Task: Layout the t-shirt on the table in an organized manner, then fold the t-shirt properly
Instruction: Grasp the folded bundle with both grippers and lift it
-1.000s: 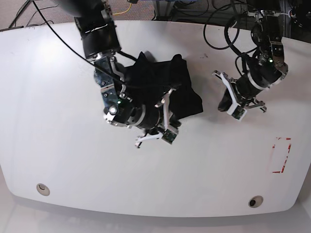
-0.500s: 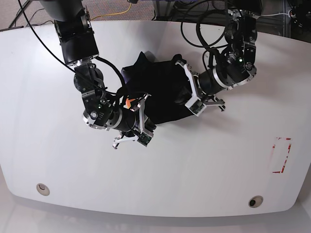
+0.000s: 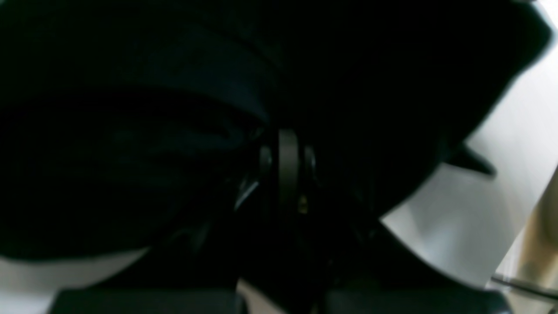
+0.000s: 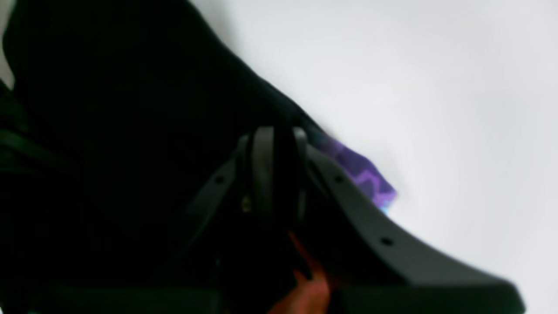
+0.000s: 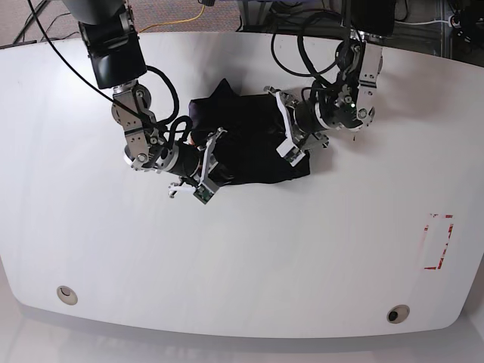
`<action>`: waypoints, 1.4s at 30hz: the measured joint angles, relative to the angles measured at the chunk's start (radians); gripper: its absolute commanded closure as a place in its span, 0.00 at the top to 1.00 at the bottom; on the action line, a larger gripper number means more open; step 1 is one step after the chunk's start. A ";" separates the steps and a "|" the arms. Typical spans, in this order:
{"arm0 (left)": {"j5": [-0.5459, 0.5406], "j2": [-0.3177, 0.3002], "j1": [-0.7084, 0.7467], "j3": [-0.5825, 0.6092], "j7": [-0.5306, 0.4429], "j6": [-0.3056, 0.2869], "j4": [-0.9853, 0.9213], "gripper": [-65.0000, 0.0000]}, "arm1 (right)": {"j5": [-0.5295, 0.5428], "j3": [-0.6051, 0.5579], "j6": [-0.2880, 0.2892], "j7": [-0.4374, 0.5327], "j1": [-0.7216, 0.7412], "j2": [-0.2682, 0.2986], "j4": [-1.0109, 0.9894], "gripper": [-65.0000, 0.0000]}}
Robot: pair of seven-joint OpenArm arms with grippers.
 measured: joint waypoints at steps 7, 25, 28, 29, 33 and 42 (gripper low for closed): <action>-0.064 -0.071 -0.015 0.005 -0.209 -0.029 -0.130 0.00 | 0.015 0.005 -0.011 0.154 -0.022 0.002 -0.085 0.09; 0.031 -0.169 -0.024 -0.007 -0.031 0.010 0.220 0.00 | -0.022 0.146 -0.014 -0.182 -0.098 0.022 0.334 0.09; 0.015 -0.154 -0.011 -0.002 -0.049 0.009 0.290 0.00 | -0.015 0.148 -0.013 -0.229 -0.091 0.027 0.426 0.09; 0.009 -0.151 -0.002 0.000 -0.058 0.008 0.304 0.00 | -0.015 0.146 -0.010 -0.240 -0.090 0.024 0.460 0.09; 0.018 -0.146 0.051 0.002 -0.046 0.001 0.332 0.00 | -0.005 0.138 0.005 -0.289 -0.098 0.005 0.522 0.10; 0.023 -0.060 0.149 0.003 -0.042 0.008 0.328 0.00 | -0.018 0.139 0.001 -0.288 -0.080 -0.074 0.451 0.10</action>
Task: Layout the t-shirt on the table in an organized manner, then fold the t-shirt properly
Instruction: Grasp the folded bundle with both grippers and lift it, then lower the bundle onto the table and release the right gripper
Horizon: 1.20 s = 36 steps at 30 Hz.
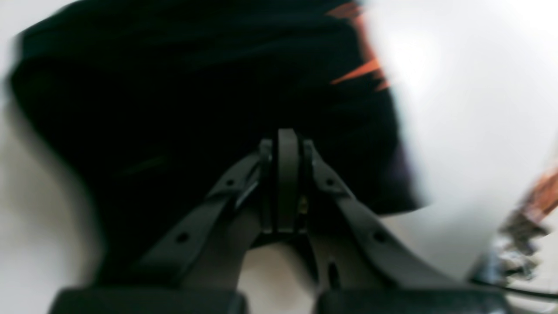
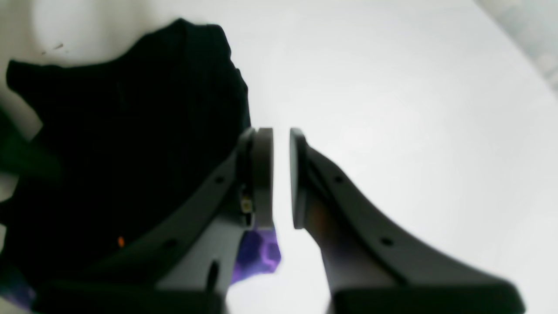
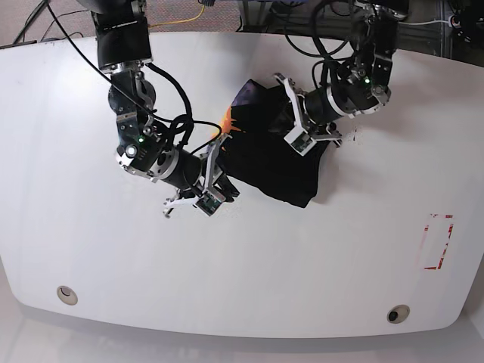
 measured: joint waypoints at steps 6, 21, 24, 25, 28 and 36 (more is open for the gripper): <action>0.005 0.010 0.033 0.008 0.002 -0.001 -0.023 0.00 | -0.001 -0.003 -0.001 0.106 0.010 -0.047 -0.167 0.10; -0.048 -0.052 -0.013 0.023 -0.051 -0.023 -0.225 0.00 | 0.003 -0.002 -0.008 0.312 -0.027 -0.013 -0.402 0.09; -0.043 -0.080 -0.032 0.019 -0.052 -0.018 -0.229 0.00 | 0.002 0.002 -0.009 0.312 -0.074 0.009 -0.359 0.09; -0.043 -0.091 -0.034 0.017 -0.052 -0.016 -0.229 0.00 | 0.000 0.003 -0.012 0.309 -0.093 0.014 -0.345 0.09; -0.046 -0.116 -0.044 0.018 -0.056 -0.014 -0.227 0.00 | -0.001 0.004 -0.012 0.305 -0.145 0.032 -0.285 0.09; -0.025 -0.141 -0.088 0.019 -0.031 -0.013 -0.229 0.00 | 0.000 0.002 -0.008 0.235 -0.235 0.024 -0.124 0.09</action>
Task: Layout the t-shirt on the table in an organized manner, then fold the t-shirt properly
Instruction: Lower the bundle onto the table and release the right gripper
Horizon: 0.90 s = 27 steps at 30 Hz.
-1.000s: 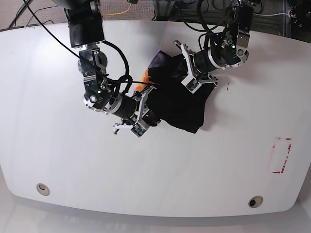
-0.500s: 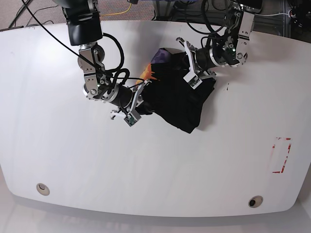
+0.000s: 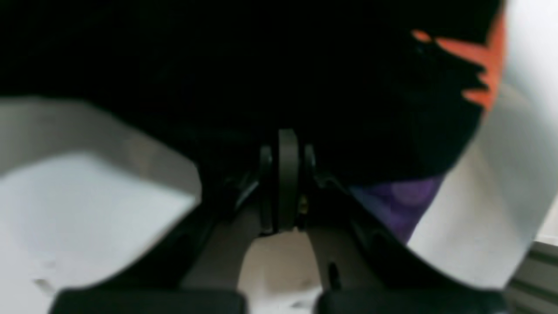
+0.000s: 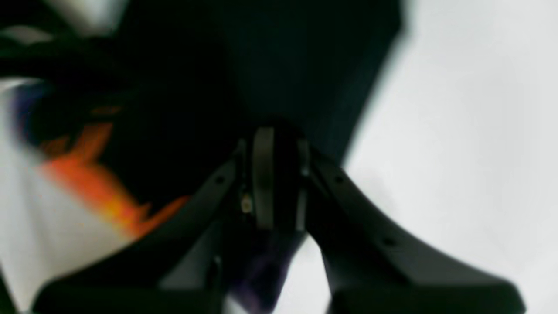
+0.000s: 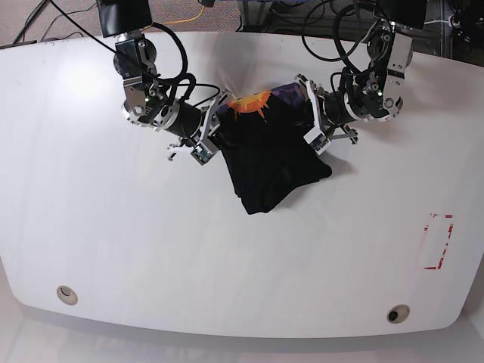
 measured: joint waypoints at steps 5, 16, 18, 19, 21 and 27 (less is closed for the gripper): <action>0.017 -0.013 -0.022 -0.003 0.021 0.005 0.018 0.00 | -0.005 0.000 0.003 -0.036 -0.022 -0.002 0.082 0.09; 0.027 -0.027 -0.048 -0.089 0.022 0.012 0.223 0.00 | 0.000 0.000 0.009 -0.148 0.045 -0.010 0.248 0.10; 0.026 -0.025 -0.050 -0.085 0.026 0.011 0.230 0.00 | -0.004 0.000 0.008 -0.151 0.085 -0.023 0.237 0.10; 0.026 -0.021 -0.049 -0.084 0.026 0.011 0.232 0.00 | -0.003 0.001 0.007 -0.150 0.106 -0.030 0.224 0.10; 0.026 -0.008 -0.046 -0.083 0.027 0.008 0.233 0.00 | 0.000 0.001 0.006 -0.145 0.159 -0.046 0.184 0.10; 0.026 0.002 -0.004 -0.069 0.026 0.014 0.234 0.00 | -0.002 -0.001 0.005 -0.144 0.278 -0.101 0.002 0.10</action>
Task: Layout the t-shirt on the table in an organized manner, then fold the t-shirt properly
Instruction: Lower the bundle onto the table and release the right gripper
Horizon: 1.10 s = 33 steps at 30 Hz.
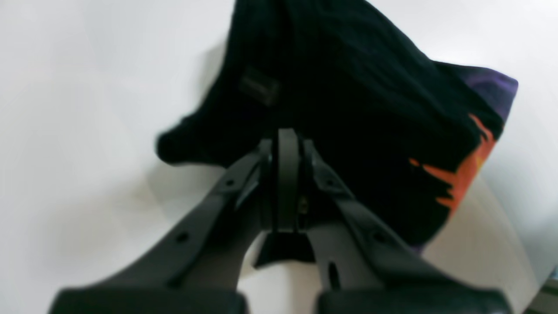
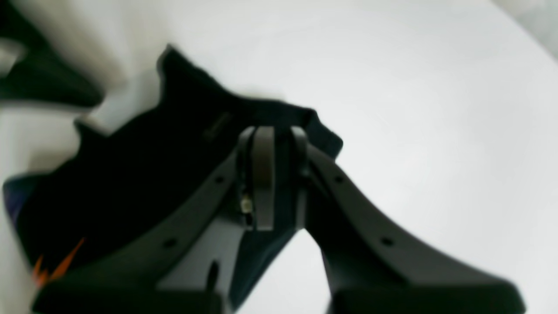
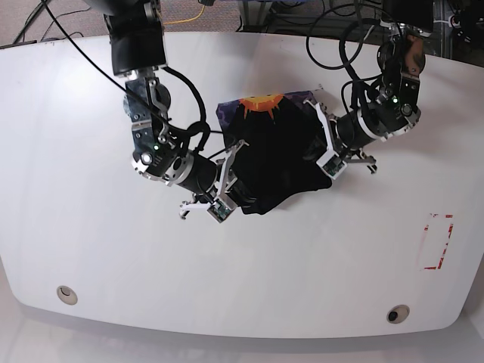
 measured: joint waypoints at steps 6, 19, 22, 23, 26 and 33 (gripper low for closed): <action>-0.001 0.012 0.080 0.040 0.006 -0.007 -0.002 0.00 | -0.007 0.000 -0.002 0.032 0.073 -0.034 -0.171 0.10; -0.003 0.000 0.111 0.034 -0.005 -0.002 -0.084 0.00 | -0.003 -0.002 -0.008 0.219 0.002 -0.028 -0.349 0.09; -0.020 -0.031 0.109 0.035 -0.012 -0.007 -0.109 0.00 | -0.003 -0.002 -0.009 0.226 -0.036 -0.015 -0.335 0.09; -0.019 -0.040 0.109 0.034 -0.013 -0.006 -0.111 0.00 | -0.003 -0.002 -0.009 0.226 -0.051 -0.014 -0.327 0.09; -0.017 -0.050 0.092 0.031 -0.011 -0.007 -0.117 0.00 | -0.002 -0.002 -0.008 0.230 -0.086 -0.006 -0.296 0.09; -0.007 -0.066 0.077 0.032 -0.005 -0.003 -0.116 0.00 | -0.002 -0.001 -0.009 0.229 -0.127 -0.003 -0.242 0.09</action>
